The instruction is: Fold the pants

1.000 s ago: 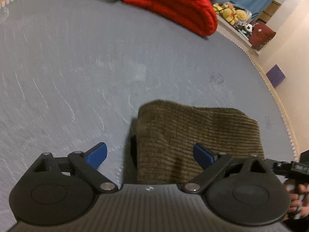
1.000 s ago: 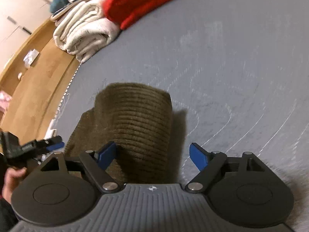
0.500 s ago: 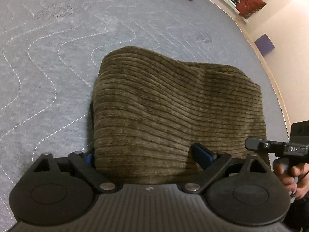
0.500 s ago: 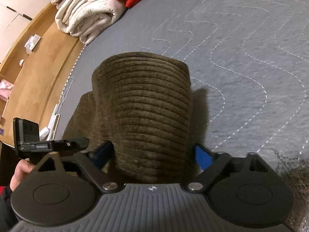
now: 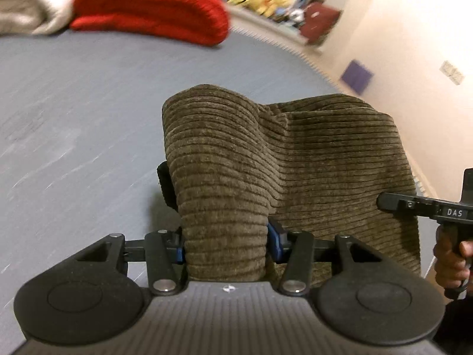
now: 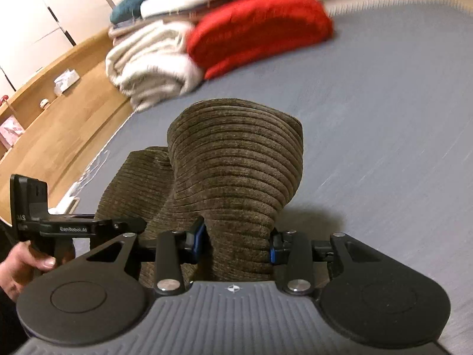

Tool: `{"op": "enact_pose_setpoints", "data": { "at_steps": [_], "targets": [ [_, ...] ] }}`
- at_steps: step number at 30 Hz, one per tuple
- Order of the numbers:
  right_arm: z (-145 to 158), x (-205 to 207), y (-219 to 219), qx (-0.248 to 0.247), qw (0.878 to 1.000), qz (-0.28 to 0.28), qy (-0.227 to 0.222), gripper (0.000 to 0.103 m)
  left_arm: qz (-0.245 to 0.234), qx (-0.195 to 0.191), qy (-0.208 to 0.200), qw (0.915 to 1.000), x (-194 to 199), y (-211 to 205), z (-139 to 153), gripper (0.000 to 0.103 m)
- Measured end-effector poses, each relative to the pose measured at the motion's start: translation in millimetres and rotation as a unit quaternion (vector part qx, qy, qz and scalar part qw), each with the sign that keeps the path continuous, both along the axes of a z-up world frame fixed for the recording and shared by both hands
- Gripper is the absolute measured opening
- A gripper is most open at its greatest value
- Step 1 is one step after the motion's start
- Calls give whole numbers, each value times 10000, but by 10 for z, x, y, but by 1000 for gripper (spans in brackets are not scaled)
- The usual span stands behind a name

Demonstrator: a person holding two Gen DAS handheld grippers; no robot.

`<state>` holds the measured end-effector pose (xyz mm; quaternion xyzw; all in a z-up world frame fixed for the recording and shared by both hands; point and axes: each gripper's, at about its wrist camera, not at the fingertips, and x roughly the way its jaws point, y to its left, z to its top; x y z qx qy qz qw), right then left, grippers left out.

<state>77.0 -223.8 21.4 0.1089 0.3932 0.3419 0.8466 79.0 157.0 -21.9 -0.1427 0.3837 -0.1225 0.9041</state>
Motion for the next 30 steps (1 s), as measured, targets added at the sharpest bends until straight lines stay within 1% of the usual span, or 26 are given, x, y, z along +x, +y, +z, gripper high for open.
{"op": "enact_pose_setpoints", "data": {
  "at_steps": [4, 6, 7, 8, 9, 10, 11, 12, 13, 14, 16, 18, 19, 20, 21, 22, 23, 24, 25, 27, 29, 30],
  "targets": [
    [196, 129, -345, -106, 9969, -174, -760, 41, -207, -35, -545, 9983, 171, -277, 147, 54],
    [221, 241, -454, -100, 9945, -293, -996, 43, -276, -58, -635, 9976, 239, -345, 148, 54],
    [208, 313, -496, -111, 9936, -382, -1056, 47, -259, -29, -561, 9981, 284, -358, 118, 57],
    [164, 410, -522, -167, 9926, -555, -1070, 55, -154, 91, -475, 9987, 295, -365, 75, 62],
    [99, 483, -547, -265, 9911, -778, -1047, 58, 102, 400, -426, 9982, 298, -381, 35, 62],
    [16, 570, -549, -526, 9865, -1172, -1012, 61, 354, 751, -439, 9956, 291, -421, 28, 62],
    [-51, 627, -555, -832, 9796, -1546, -977, 61, 538, 1031, -464, 9921, 269, -425, 29, 62],
    [-103, 684, -583, -1092, 9716, -1887, -916, 61, 589, 1055, -506, 9914, 247, -411, 51, 62],
    [-122, 714, -624, -1117, 9687, -2045, -851, 62, 591, 997, -599, 9915, 197, -398, 85, 62],
    [-116, 729, -687, -954, 9703, -2082, -776, 62, 536, 979, -702, 9913, 158, -410, 116, 62],
    [-64, 698, -706, -742, 9764, -1848, -837, 62, 262, 1114, -923, 9891, 104, -523, 151, 62],
    [-16, 615, -640, -772, 9816, -1352, -1101, 62, -165, 1215, -1040, 9870, 119, -704, 133, 61],
    [-16, 584, -580, -808, 9837, -1112, -1158, 61, -424, 1224, -1016, 9864, 67, -751, 104, 57],
    [-51, 567, -520, -881, 9870, -734, -1124, 59, -680, 1273, -893, 9855, 65, -823, 43, 52],
    [-108, 557, -489, -1009, 9887, -454, -1015, 58, -881, 1416, -594, 9842, 107, -880, -60, 49],
    [-213, 567, -423, -1312, 9883, -118, -763, 55, -1041, 1638, -109, 9809, 167, -913, -218, 43],
    [-323, 586, -367, -1666, 9846, 77, -516, 54, -1155, 1821, 330, 9759, 201, -925, -395, 43],
    [-448, 587, -362, -1938, 9802, 165, -371, 54, -1189, 1831, 413, 9750, 194, -917, -475, 43],
    [-511, 610, -376, -1915, 9809, 222, -270, 55, -1184, 1782, 400, 9760, 190, -912, -468, 43],
    [-519, 654, -410, -1795, 9834, 199, -166, 55, -1153, 1679, 416, 9782, 183, -883, -419, 43],
    [-499, 682, -408, -1820, 9828, 217, -222, 55, -1050, 1625, 369, 9804, 251, -822, -368, 43],
    [-476, 674, -392, -1809, 9829, 227, -244, 54, -954, 1616, 248, 9819, 257, -769, -329, 43]
  ]
}}
